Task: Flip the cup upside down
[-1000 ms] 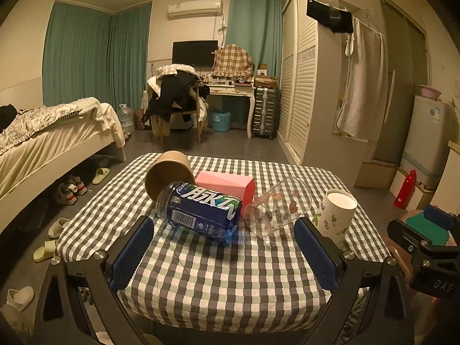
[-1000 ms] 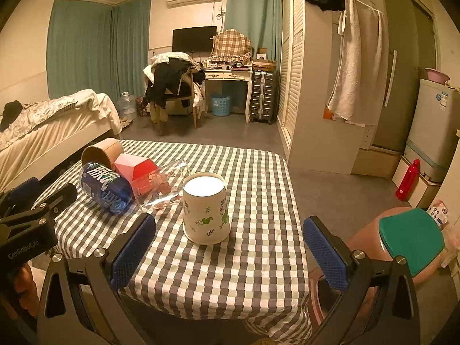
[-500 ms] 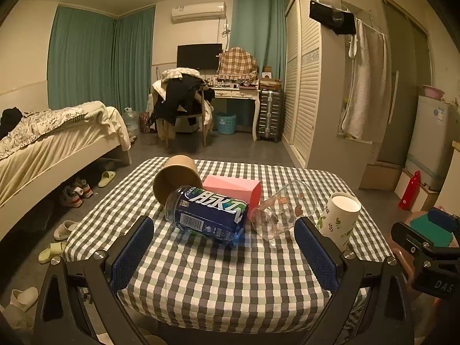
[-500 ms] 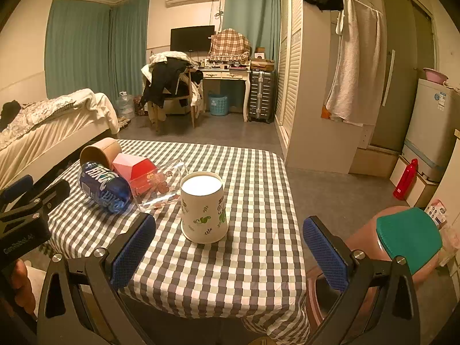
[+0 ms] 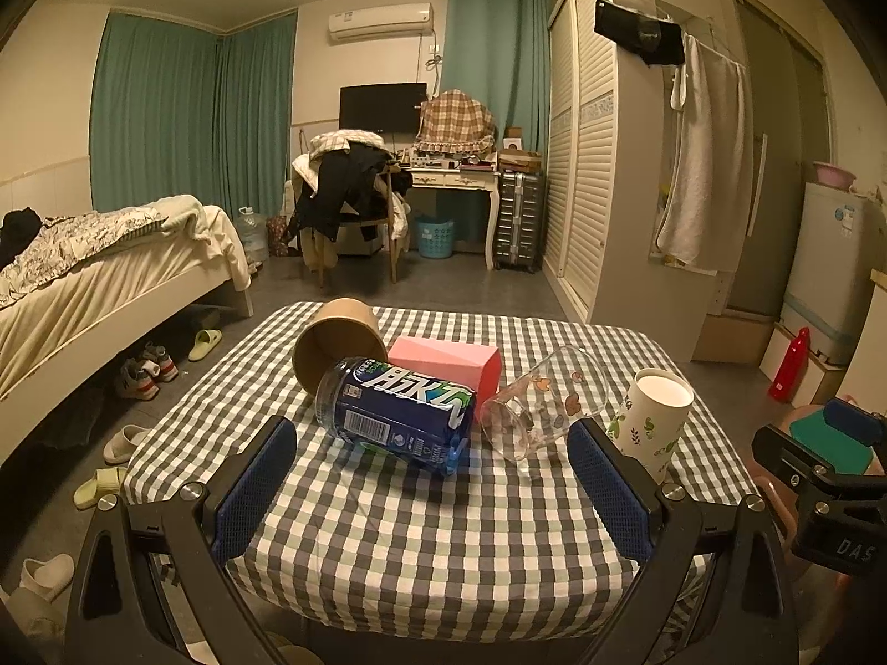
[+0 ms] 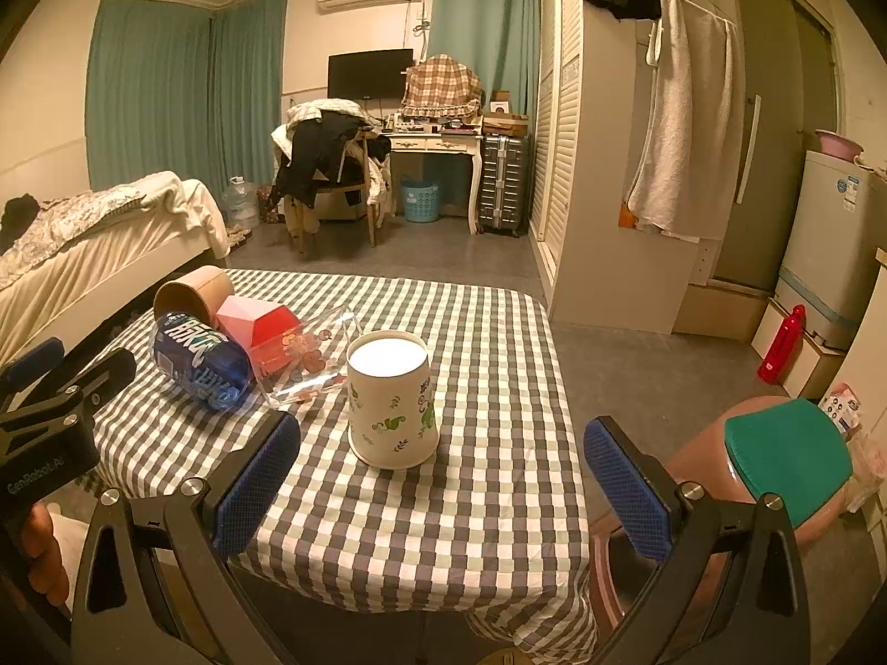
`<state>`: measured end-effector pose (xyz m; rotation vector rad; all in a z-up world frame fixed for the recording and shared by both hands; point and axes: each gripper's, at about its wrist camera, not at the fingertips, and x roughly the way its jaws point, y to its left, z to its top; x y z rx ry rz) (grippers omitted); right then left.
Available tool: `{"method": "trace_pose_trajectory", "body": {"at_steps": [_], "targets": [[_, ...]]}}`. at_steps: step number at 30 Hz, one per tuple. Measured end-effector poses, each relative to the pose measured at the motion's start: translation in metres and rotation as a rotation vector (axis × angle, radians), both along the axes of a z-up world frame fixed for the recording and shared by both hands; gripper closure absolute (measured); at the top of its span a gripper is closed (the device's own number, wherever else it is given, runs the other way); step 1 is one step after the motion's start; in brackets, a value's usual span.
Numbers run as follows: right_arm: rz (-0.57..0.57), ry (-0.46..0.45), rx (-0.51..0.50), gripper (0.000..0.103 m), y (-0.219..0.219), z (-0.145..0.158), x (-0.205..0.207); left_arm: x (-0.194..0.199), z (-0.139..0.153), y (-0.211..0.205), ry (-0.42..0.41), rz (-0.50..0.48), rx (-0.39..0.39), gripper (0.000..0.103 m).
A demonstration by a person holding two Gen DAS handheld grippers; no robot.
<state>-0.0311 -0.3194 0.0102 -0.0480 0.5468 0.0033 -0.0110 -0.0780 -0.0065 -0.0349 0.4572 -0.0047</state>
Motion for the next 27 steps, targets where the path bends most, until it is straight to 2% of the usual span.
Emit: {"method": "trace_pose_trajectory", "body": {"at_steps": [27], "targets": [[0.002, 0.011, -0.013, 0.000, 0.0024, -0.0048, 0.0030, 0.0005, -0.0020, 0.0019, 0.008, 0.007, -0.006, 0.002]]}}
